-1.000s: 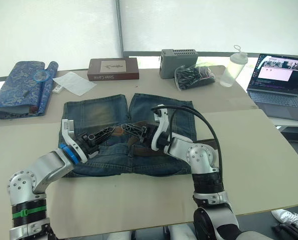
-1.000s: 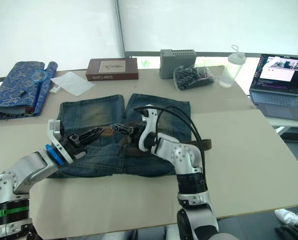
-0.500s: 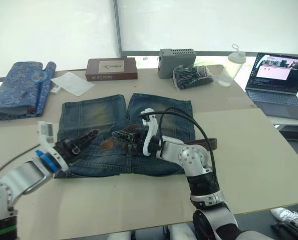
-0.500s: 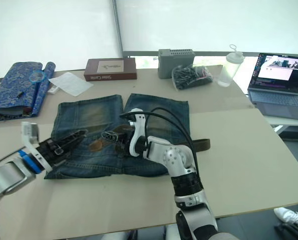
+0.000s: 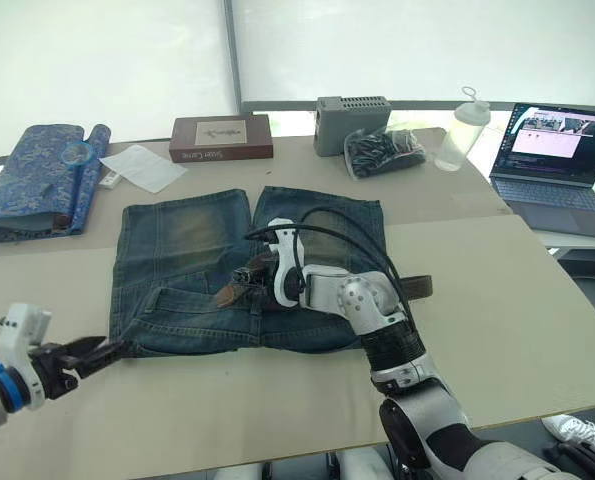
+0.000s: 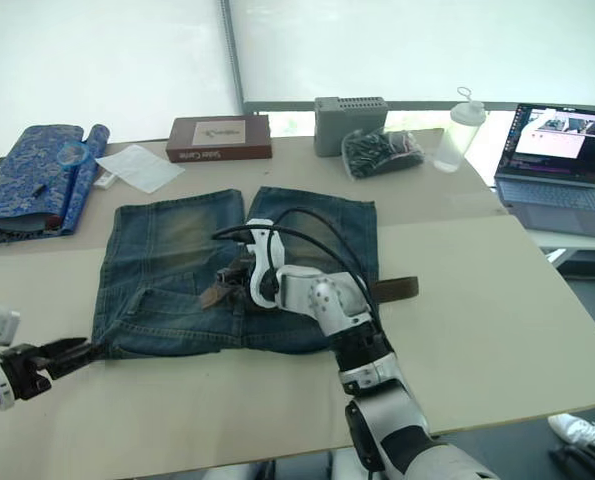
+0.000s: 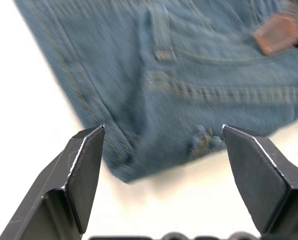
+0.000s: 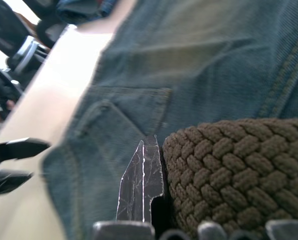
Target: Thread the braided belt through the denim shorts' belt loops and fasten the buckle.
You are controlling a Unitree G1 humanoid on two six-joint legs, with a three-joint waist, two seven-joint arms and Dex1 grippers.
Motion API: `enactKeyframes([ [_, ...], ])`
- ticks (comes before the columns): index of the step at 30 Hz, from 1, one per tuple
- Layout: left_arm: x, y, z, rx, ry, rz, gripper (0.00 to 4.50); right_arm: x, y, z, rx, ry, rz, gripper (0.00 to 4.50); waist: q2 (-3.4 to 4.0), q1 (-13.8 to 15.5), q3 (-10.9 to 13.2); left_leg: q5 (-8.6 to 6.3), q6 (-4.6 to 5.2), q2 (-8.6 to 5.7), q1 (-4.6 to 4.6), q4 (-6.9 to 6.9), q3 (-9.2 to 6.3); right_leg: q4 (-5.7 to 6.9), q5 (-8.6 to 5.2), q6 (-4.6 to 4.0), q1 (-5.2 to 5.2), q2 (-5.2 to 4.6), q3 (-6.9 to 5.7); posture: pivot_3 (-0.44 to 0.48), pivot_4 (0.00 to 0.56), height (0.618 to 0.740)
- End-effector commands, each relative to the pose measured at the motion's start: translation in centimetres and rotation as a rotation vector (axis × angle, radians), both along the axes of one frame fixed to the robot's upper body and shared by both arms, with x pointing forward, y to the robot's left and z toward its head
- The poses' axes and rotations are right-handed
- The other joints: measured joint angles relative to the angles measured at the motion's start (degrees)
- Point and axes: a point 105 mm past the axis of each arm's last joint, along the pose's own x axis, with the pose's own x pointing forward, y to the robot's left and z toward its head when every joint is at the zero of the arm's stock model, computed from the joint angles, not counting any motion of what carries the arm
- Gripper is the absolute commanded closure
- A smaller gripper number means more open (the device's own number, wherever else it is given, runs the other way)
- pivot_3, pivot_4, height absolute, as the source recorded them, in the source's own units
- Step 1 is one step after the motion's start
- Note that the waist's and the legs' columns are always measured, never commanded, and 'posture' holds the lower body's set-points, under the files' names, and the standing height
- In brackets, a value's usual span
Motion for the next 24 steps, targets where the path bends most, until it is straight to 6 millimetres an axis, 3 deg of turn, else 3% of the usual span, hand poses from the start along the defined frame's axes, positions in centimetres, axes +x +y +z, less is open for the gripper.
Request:
enactKeyframes([
  [1,-0.4,-1.9,-1.0,-0.017,-0.022,-0.041,0.58,-2.1,5.4,2.7,0.112,-0.020,0.114,4.50,-0.07,0.0,0.0,-0.01,0.02,-0.01,0.00,0.00,0.02,-0.01,0.00,0.00,0.00,-0.20,0.02,0.000,0.150,0.740],
  [10,-1.0,-7.0,-2.7,-0.109,-0.004,-0.070,0.58,-2.6,5.0,4.0,0.172,-0.008,0.195,4.50,0.05,0.3,-0.1,-0.06,0.11,-0.08,0.30,0.01,-0.03,-0.04,0.00,0.01,0.40,-0.43,-0.08,0.000,0.150,0.740],
  [14,-0.5,-10.5,-2.4,-0.181,-0.024,-0.121,0.58,-2.5,3.7,6.6,0.247,-0.019,0.228,4.50,0.15,0.7,-0.1,-0.08,0.16,-0.11,0.33,0.04,-0.06,-0.11,0.01,0.03,0.54,-0.42,-0.12,0.000,0.150,0.740],
  [17,-0.4,-11.8,-2.4,-0.179,-0.022,-0.154,0.58,-1.4,2.3,7.6,0.260,-0.033,0.192,4.50,0.16,1.2,-0.1,-0.08,0.17,-0.14,0.35,0.09,-0.08,-0.11,0.01,0.04,0.59,-0.38,-0.15,0.000,0.150,0.740],
  [19,-0.2,-11.6,-2.2,-0.176,-0.024,-0.147,0.58,-1.0,1.5,7.6,0.236,-0.055,0.178,4.50,0.19,1.4,-0.1,-0.09,0.17,-0.13,0.54,0.09,-0.10,-0.13,0.01,0.04,0.78,-0.21,-0.17,0.000,0.150,0.740],
  [21,-0.4,-10.0,-2.0,-0.144,-0.020,-0.138,0.58,-0.7,0.7,7.4,0.220,-0.068,0.166,4.50,0.19,1.4,-0.1,-0.11,0.19,-0.11,0.69,0.08,-0.10,-0.19,0.00,0.04,0.94,-0.12,-0.17,0.000,0.150,0.740],
  [24,-0.4,-5.2,-0.8,-0.004,-0.076,-0.088,0.58,-0.2,-0.8,7.3,0.233,-0.064,0.135,4.50,0.20,1.0,-0.1,-0.12,0.20,-0.06,0.70,0.07,-0.03,-0.19,-0.01,0.03,0.92,0.00,-0.12,0.000,0.150,0.740],
])
